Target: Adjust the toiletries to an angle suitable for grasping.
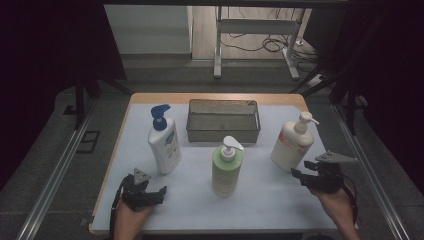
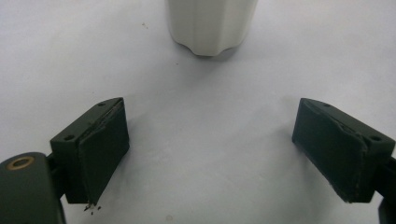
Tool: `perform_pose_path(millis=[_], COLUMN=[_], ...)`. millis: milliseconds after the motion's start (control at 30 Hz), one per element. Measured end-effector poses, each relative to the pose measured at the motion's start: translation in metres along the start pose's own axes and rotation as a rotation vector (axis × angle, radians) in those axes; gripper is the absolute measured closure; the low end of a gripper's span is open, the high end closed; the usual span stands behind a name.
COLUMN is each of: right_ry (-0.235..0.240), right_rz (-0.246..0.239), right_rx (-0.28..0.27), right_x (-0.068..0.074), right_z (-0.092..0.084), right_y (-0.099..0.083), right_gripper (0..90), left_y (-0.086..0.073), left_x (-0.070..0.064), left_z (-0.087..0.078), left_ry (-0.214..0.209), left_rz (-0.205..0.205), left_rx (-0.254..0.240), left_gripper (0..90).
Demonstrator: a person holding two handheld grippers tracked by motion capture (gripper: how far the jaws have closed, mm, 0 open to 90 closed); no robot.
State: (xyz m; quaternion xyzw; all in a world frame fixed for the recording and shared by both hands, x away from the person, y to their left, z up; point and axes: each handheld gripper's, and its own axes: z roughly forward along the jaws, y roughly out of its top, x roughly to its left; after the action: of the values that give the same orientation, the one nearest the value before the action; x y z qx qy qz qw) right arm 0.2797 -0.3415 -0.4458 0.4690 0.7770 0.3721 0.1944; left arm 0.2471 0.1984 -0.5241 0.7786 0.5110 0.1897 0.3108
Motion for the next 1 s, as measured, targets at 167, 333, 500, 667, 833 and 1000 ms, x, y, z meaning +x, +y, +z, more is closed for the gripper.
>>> perform_pose_path(millis=[167,333,500,667,833,1000], right_ry=[0.0,0.01,0.01,0.013,0.02,0.034], right_rz=[0.001,0.001,-0.004,-0.008,-0.016,-0.028], right_rx=[-0.008,-0.018,-0.023,-0.024,-0.02,-0.021], right_x=[-0.004,-0.009,-0.011,-0.017,-0.021,-0.023], right_z=[-0.003,-0.003,-0.002,0.001,0.005,0.009], right_y=[0.006,0.016,0.023,0.033,0.041,0.05], right_gripper=[33.3,29.0,25.4,23.6,22.6,21.4], left_y=[0.0,0.0,0.0,0.0,0.0,0.0], left_x=[0.0,0.0,0.0,0.0,0.0,0.0], left_z=[0.0,0.0,0.0,0.0,0.0,0.0], left_ry=[0.0,0.0,0.0,0.0,0.0,0.0], left_rz=[0.0,0.001,0.0,0.001,0.001,0.001], left_rx=[0.0,0.001,0.0,0.0,0.0,0.0], left_gripper=[10.6,10.6,10.6,10.6,10.6,10.6])
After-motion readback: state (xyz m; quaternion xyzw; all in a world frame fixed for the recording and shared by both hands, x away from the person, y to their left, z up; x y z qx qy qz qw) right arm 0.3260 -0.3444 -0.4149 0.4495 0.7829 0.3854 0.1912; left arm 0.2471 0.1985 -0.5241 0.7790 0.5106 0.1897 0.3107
